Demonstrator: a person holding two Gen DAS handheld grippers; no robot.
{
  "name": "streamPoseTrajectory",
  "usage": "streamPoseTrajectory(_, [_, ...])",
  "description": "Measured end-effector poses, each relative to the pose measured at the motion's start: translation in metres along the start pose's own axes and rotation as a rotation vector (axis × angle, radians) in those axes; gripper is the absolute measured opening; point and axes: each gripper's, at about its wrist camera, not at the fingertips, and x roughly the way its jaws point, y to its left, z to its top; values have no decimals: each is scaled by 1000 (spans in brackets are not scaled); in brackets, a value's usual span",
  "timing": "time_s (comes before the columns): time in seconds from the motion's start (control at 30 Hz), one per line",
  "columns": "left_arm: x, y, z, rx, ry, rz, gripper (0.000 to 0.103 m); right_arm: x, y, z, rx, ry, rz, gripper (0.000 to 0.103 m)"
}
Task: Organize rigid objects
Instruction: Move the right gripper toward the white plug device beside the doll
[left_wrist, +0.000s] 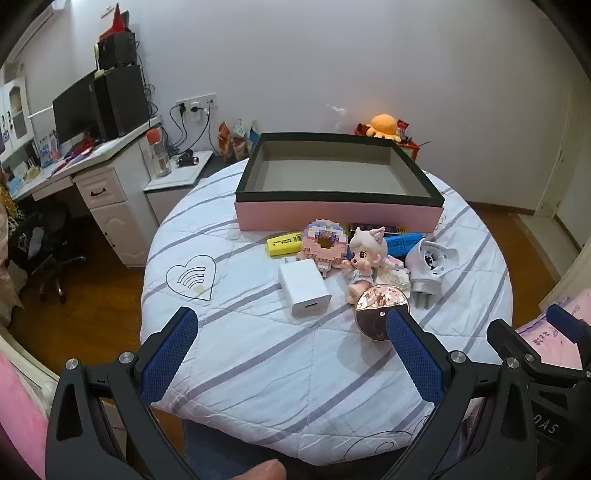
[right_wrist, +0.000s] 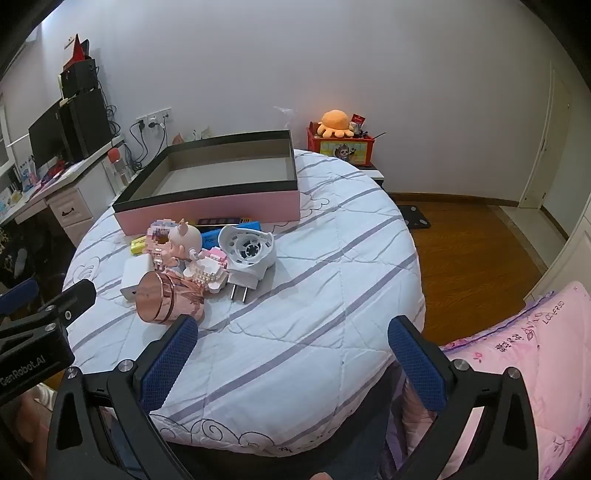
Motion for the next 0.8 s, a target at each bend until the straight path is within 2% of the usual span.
streamPoseTrajectory(0.23, [-1, 7, 1, -8, -10, -17, 103, 0, 1, -1, -3, -8, 0, 103])
streamPoseTrajectory(0.57, [-8, 6, -1, -13, -73, 0, 103, 0, 2, 1, 0, -12, -5, 103])
streamPoseTrajectory(0.8, [-1, 14, -3, -31, -60, -36, 103, 2, 6, 2, -16, -10, -4, 103])
